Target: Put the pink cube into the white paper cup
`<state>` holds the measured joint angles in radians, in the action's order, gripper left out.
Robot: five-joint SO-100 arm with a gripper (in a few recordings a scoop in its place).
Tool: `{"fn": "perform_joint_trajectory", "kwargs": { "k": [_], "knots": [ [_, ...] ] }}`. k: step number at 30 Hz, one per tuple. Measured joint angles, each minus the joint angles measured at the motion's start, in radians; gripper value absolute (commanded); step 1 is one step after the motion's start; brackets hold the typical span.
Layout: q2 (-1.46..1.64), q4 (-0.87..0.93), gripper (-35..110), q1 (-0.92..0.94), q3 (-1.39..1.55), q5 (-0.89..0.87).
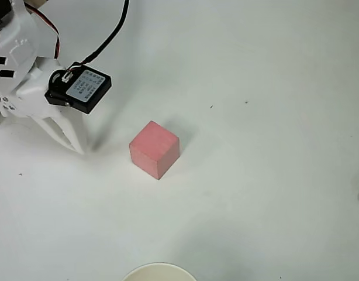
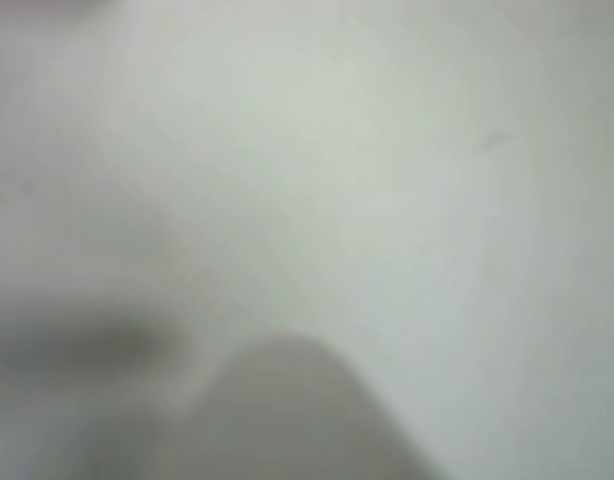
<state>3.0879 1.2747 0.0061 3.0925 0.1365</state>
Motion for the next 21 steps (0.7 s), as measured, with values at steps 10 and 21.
{"fn": "perform_joint_trajectory", "kwargs": {
  "k": [10,21],
  "knots": [
    [0.204,0.005,0,-0.235,-0.005,-0.209],
    [0.204,-0.084,0,-0.314,-0.006,-0.199]
  ]
}}
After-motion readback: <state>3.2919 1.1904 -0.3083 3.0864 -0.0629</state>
